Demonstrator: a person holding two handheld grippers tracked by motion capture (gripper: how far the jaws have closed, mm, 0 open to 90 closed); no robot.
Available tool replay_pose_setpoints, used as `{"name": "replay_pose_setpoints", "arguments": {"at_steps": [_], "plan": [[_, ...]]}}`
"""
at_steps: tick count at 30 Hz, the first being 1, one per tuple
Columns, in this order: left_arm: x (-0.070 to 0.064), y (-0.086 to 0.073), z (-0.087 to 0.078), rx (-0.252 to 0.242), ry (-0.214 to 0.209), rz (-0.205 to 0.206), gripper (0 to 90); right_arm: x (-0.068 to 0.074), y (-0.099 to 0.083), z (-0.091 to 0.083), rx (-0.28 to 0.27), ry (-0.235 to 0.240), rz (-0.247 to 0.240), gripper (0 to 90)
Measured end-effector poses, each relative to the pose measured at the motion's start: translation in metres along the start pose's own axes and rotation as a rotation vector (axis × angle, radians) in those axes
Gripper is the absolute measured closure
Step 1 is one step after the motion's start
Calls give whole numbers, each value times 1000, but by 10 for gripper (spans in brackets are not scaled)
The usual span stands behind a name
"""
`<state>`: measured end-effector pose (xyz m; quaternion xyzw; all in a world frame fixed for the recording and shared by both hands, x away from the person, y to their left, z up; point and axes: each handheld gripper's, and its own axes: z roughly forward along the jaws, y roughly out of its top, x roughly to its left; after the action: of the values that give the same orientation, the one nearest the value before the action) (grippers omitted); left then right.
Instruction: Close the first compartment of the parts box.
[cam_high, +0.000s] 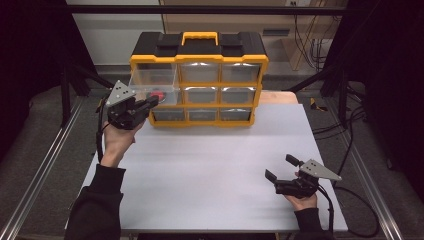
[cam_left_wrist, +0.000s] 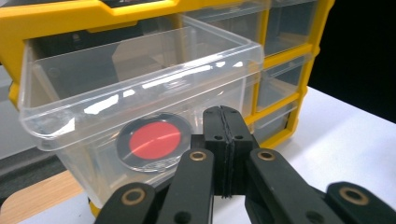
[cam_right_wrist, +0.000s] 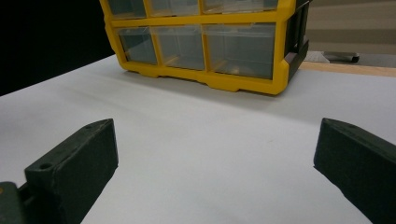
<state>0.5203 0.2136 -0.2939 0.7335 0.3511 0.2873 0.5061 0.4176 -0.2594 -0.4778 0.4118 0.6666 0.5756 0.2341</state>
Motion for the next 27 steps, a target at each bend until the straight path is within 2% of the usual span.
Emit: {"name": "replay_pose_setpoints", "arguments": {"at_steps": [12, 16, 20, 27], "plan": [[10, 1, 7, 26, 26, -4, 892, 0, 0, 0, 0, 0, -3, 3], [12, 2, 9, 24, 14, -6, 892, 0, 0, 0, 1, 1, 0, 3], [12, 2, 10, 25, 21, 8, 892, 0, 0, 0, 1, 1, 1, 3], [16, 3, 13, 32, 30, 0, 892, 0, 0, 0, -1, 0, 0, 3]]}}
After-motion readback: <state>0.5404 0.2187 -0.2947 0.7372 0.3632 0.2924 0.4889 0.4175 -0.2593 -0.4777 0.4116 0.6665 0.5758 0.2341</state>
